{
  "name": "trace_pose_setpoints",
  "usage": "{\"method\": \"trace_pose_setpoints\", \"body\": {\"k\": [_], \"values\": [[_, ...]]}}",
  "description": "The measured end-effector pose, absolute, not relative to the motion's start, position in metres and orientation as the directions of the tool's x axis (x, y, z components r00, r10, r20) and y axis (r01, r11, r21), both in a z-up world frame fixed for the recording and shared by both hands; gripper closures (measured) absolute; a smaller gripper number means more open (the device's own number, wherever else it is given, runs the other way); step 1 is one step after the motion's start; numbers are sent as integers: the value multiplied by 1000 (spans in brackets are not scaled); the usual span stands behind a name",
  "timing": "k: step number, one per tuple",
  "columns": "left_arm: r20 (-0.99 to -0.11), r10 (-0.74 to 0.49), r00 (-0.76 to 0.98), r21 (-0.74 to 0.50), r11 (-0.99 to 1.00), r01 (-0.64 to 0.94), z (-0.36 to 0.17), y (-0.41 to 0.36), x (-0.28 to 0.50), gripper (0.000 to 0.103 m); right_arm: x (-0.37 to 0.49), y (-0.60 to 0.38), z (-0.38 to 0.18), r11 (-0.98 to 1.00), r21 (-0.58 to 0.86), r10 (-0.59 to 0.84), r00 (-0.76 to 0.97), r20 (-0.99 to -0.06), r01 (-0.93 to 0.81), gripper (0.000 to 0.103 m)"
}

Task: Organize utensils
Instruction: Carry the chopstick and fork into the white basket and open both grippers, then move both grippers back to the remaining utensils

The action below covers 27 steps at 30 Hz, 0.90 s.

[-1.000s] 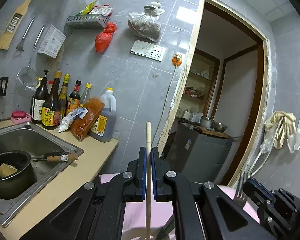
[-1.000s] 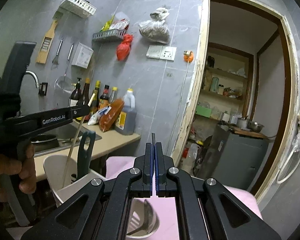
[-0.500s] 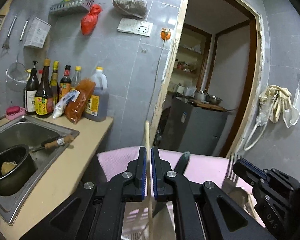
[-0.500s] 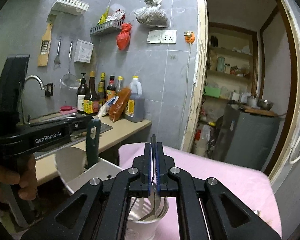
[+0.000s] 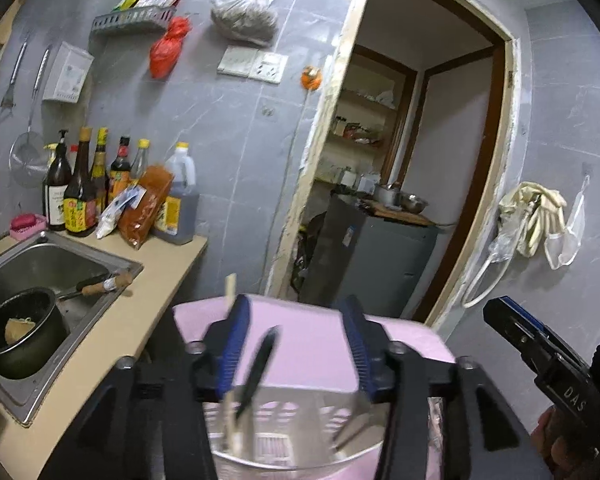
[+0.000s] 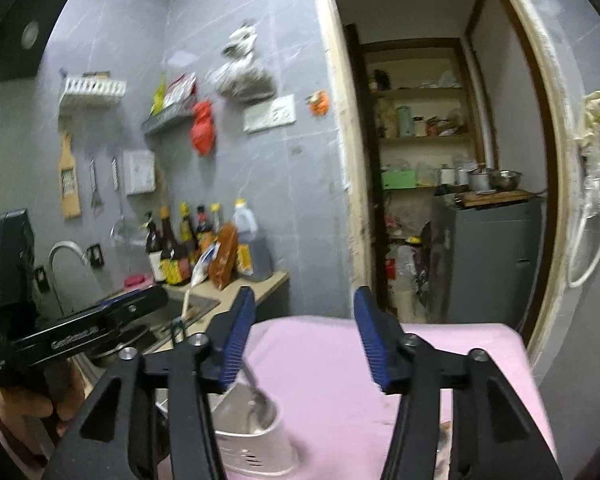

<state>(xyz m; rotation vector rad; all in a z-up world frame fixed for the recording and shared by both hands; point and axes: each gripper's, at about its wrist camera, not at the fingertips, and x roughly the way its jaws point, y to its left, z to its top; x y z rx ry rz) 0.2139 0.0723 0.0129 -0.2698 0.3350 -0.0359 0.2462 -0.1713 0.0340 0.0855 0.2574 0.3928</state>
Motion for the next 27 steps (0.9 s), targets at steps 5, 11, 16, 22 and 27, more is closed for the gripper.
{"method": "trace_pose_setpoints", "body": {"k": [5, 11, 16, 22, 27], "values": [[-287, -90, 954, -252, 968, 15, 33, 36, 211, 24, 240, -217, 50, 945, 118, 323, 927, -191, -305, 30], [-229, -81, 970, -182, 982, 39, 44, -18, 207, 4, 234, -263, 55, 966, 74, 256, 951, -176, -246, 13], [-221, -86, 972, -129, 990, 58, 37, -61, 209, 0, 234, -296, 47, 977, 44, 215, 959, -186, -210, 1], [-255, -83, 963, -86, 994, 63, 17, -100, 215, 0, 237, -329, 27, 982, 25, 190, 954, -232, -190, 1], [-296, -82, 952, -60, 996, 67, -2, -124, 226, 0, 248, -352, 3, 983, 34, 184, 940, -286, -182, 1]]}}
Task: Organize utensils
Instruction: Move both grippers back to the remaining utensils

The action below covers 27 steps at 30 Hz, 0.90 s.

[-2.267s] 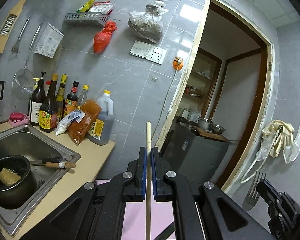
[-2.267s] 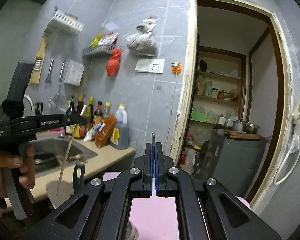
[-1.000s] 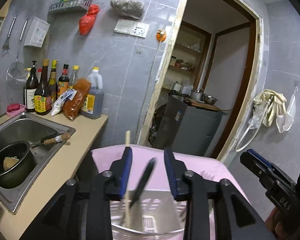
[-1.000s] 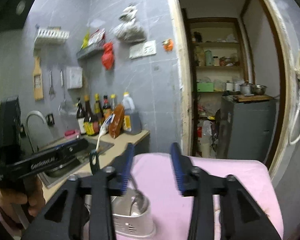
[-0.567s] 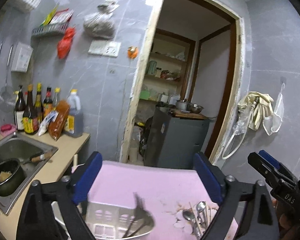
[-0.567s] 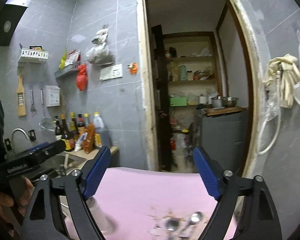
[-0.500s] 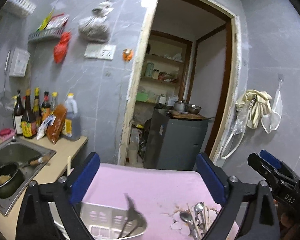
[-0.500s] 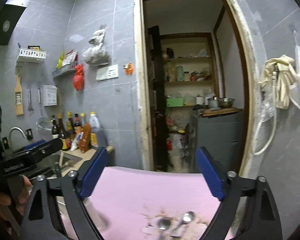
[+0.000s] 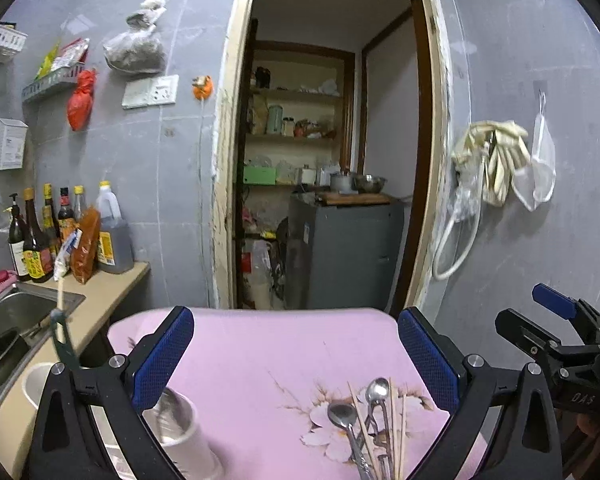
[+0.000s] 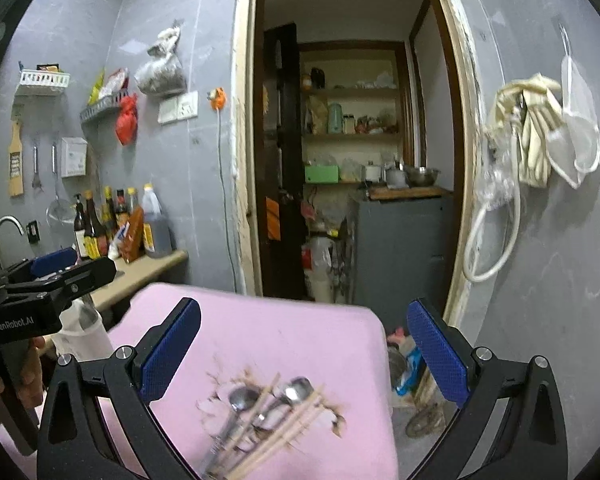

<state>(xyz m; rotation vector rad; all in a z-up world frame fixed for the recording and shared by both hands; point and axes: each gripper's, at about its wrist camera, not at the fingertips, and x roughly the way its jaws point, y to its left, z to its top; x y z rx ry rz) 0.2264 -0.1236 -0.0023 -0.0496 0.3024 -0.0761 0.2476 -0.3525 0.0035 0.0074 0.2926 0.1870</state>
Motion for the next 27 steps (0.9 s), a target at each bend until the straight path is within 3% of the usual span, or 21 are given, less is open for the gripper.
{"method": "trace_pose_setpoints", "body": {"k": [12, 18, 23, 27], "values": [[-448, -101, 888, -30, 995, 98, -58, -162, 267, 0, 296, -388, -65, 969, 143, 247, 852, -462, -203, 4], [-550, -109, 828, -48, 994, 98, -87, -169, 297, 2, 326, -388, -105, 953, 217, 300, 774, -557, -213, 28], [-639, -127, 758, -64, 992, 112, -111, -170, 320, 22, 348, -380, -137, 940, 256, 340, 700, -627, -227, 54], [-706, -165, 689, -99, 986, 135, -131, -170, 334, 35, 359, -371, -159, 933, 276, 360, 638, -681, -232, 66]]}}
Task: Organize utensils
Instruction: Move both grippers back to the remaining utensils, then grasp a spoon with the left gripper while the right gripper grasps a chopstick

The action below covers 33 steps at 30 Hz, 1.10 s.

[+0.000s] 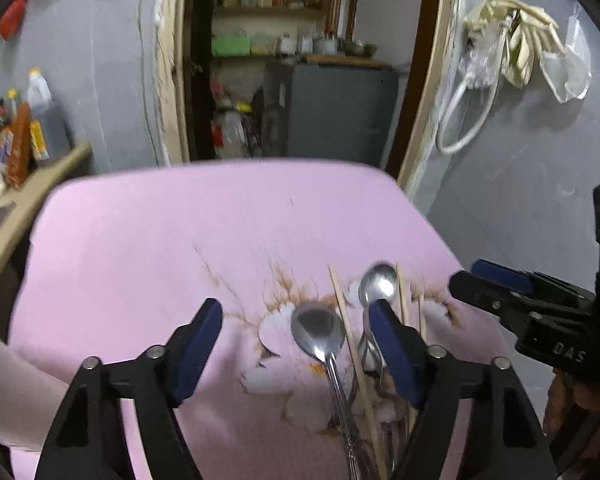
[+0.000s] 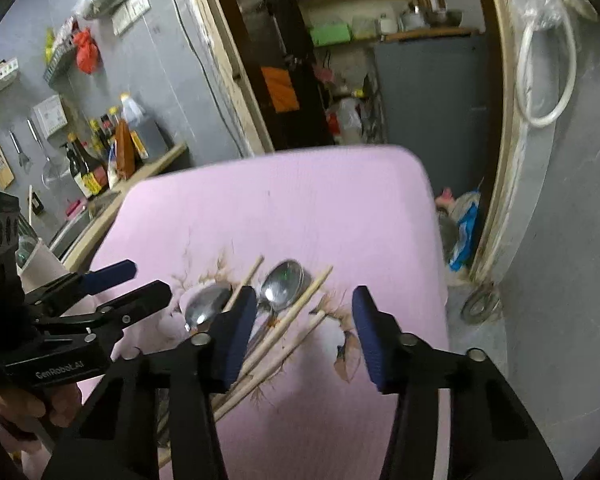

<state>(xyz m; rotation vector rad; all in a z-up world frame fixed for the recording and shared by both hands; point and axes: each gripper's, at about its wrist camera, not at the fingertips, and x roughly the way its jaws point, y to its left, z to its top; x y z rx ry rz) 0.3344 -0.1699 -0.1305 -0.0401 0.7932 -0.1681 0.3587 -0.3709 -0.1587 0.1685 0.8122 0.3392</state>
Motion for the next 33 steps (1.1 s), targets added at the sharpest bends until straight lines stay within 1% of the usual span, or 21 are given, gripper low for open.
{"method": "trace_pose_setpoints", "body": {"k": [1, 2, 6, 8, 11, 17, 20, 23, 24, 25, 26, 27, 29, 31, 33], "values": [[-724, -179, 666, -114, 983, 140, -136, -169, 338, 40, 361, -368, -165, 931, 286, 366, 616, -697, -229, 71], [-738, -189, 648, -126, 982, 143, -140, -168, 341, 45, 362, -367, -170, 929, 292, 370, 605, -705, -226, 72], [-785, -240, 571, -185, 971, 154, -155, -166, 351, 55, 362, -359, -189, 929, 306, 369, 558, -743, -207, 72], [-797, -262, 544, -208, 965, 159, -161, -165, 355, 63, 361, -355, -195, 929, 313, 369, 540, -757, -196, 75], [-805, -310, 507, -261, 951, 167, -167, -165, 360, 69, 360, -350, -202, 931, 318, 363, 524, -771, -177, 76], [-804, -381, 455, -353, 924, 150, -173, -161, 375, 76, 367, -342, -204, 942, 305, 332, 498, -801, -138, 78], [-804, -415, 426, -401, 907, 127, -175, -155, 383, 76, 375, -339, -203, 949, 294, 313, 471, -825, -117, 78], [-814, -427, 393, -422, 901, 104, -175, -154, 393, 78, 381, -340, -203, 953, 288, 299, 446, -844, -95, 78], [-821, -424, 384, -420, 902, 98, -175, -155, 397, 78, 383, -339, -202, 955, 285, 292, 443, -848, -85, 80], [-827, -418, 376, -414, 905, 96, -175, -156, 399, 81, 383, -341, -203, 958, 275, 280, 443, -852, -77, 88], [-830, -415, 373, -411, 907, 94, -175, -156, 401, 85, 384, -342, -203, 966, 252, 253, 444, -859, -63, 91], [-830, -419, 368, -417, 904, 89, -176, -156, 402, 86, 383, -344, -204, 964, 261, 258, 445, -857, -57, 91], [-824, -441, 356, -445, 892, 75, -177, -159, 402, 92, 382, -351, -205, 949, 315, 293, 450, -843, -27, 92], [-822, -446, 355, -450, 890, 74, -176, -161, 399, 97, 382, -362, -207, 919, 394, 353, 450, -820, -3, 94], [-825, -427, 370, -427, 900, 86, -173, -165, 395, 97, 380, -375, -212, 867, 498, 431, 455, -779, 32, 96]]}}
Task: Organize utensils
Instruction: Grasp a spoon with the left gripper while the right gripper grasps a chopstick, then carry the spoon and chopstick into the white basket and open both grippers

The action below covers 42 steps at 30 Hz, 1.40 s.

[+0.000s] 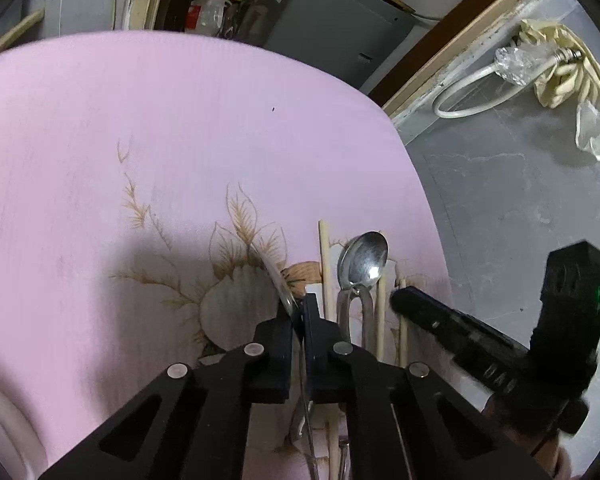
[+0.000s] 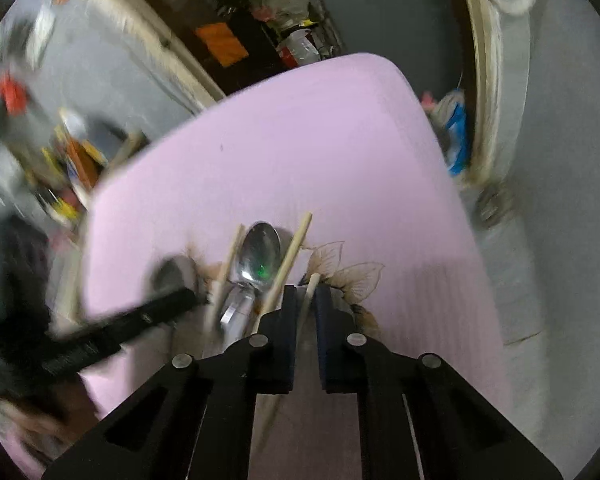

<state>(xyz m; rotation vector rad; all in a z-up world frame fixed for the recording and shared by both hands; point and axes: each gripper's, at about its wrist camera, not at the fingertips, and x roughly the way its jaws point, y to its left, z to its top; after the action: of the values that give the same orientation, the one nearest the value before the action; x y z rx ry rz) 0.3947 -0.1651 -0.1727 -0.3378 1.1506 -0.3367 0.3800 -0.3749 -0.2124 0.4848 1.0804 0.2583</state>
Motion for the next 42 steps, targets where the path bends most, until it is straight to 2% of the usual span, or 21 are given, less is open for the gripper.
{"method": "trace_pose_setpoints", "body": {"k": [1, 6, 18, 24, 34, 42], "values": [[-821, -427, 378, -425, 900, 94, -170, -166, 392, 98, 378, -383, -215, 829, 556, 471, 458, -754, 63, 97], [-778, -449, 439, -436, 889, 137, -150, -157, 375, 99, 357, -390, -200, 794, 606, 492, 528, -692, 54, 98], [-618, -493, 612, -438, 863, 253, -70, -130, 313, 99, 298, -375, -104, 797, 590, 479, 728, -491, -127, 99], [-513, -502, 696, -465, 844, 266, -20, -94, 289, 99, 282, -343, -44, 782, 584, 480, 808, -342, -217, 99], [-389, -414, 823, -447, 866, 225, 44, 10, 262, 99, 282, -244, 31, 752, 531, 513, 853, -98, -391, 99], [-277, -333, 901, -444, 876, 187, 61, 89, 261, 99, 279, -177, 50, 761, 475, 497, 868, 12, -442, 99]]}}
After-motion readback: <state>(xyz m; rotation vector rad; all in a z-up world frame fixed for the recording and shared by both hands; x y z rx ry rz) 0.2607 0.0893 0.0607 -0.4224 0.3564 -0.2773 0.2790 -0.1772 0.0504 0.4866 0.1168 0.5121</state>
